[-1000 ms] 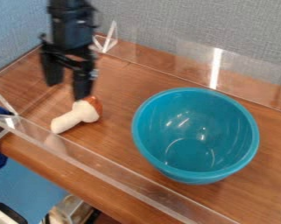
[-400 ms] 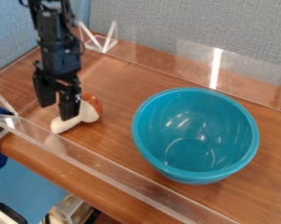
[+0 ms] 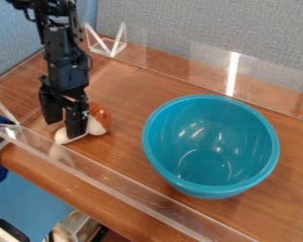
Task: Put the mushroom in the blue bowl
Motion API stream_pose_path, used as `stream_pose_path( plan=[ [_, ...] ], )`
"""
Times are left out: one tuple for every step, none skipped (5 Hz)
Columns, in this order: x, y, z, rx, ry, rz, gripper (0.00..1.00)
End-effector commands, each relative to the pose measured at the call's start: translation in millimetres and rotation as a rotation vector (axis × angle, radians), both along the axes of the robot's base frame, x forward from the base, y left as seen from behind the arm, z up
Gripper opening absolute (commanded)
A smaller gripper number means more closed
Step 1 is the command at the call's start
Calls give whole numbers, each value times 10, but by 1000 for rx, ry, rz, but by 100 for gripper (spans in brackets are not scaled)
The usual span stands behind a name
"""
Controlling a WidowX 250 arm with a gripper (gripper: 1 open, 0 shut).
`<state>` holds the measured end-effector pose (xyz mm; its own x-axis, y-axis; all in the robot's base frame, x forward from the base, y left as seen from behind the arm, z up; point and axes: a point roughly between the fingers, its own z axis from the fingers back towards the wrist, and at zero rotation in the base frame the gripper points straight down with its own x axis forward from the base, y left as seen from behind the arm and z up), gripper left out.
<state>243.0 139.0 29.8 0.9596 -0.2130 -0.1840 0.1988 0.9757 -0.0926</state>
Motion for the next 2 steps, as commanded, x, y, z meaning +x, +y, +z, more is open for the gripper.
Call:
stream_pose_path(
  plan=[
    [86,98,95,24,-50,10,0],
    [89,108,74,23,-48,10,0]
  ],
)
